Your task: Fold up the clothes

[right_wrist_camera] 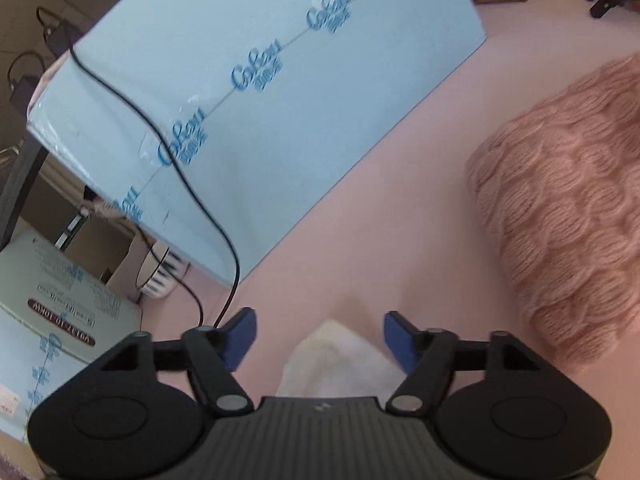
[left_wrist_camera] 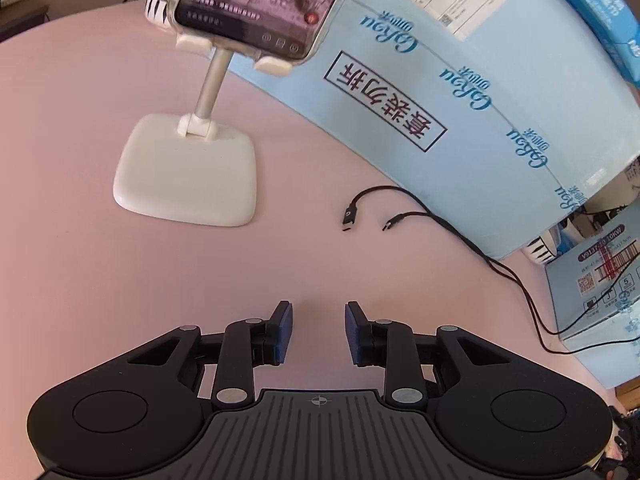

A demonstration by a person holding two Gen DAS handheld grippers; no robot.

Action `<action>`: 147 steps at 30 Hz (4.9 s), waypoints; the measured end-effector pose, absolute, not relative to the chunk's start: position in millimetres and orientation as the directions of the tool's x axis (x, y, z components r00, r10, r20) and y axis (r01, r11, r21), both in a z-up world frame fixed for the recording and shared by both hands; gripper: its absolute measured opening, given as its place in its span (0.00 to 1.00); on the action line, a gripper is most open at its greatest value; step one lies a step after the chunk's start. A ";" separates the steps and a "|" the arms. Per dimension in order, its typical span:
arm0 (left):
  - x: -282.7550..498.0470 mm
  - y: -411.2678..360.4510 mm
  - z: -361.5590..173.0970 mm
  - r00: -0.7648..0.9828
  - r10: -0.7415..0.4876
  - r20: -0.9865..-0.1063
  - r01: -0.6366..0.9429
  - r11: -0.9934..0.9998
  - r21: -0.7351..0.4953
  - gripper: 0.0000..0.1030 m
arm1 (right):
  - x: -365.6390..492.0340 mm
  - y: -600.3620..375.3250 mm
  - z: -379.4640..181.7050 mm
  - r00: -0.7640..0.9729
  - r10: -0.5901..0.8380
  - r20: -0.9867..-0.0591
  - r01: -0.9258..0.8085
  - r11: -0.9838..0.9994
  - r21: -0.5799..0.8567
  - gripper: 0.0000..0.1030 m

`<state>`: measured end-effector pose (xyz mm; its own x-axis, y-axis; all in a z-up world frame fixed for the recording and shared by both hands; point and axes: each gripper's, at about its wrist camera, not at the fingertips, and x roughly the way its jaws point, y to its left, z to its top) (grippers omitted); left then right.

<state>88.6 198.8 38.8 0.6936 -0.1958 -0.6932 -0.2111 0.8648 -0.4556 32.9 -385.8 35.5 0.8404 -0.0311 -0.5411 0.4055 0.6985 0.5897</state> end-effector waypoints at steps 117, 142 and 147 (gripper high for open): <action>11.7 11.9 27.2 0.413 -0.676 -0.610 0.298 0.733 -0.611 1.00 | -121.2 -404.0 -11.6 0.877 -0.038 -0.480 0.441 0.465 0.768 0.08; -57.7 183.5 61.4 0.766 -0.389 -0.511 0.031 0.817 -0.575 1.00 | -86.8 -138.3 71.3 0.614 0.694 -0.375 -0.482 0.707 0.518 0.78; -58.3 178.5 59.7 0.778 -0.376 -0.503 0.049 0.835 -0.549 1.00 | -78.9 -179.8 62.5 0.637 0.619 -0.459 -0.326 0.756 0.567 0.81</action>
<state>-58.3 178.5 59.7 0.7780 -0.3764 -0.5031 0.0491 0.8347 -0.5486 -78.9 -179.8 62.5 0.6372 0.6192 -0.4590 -0.3262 0.7562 0.5672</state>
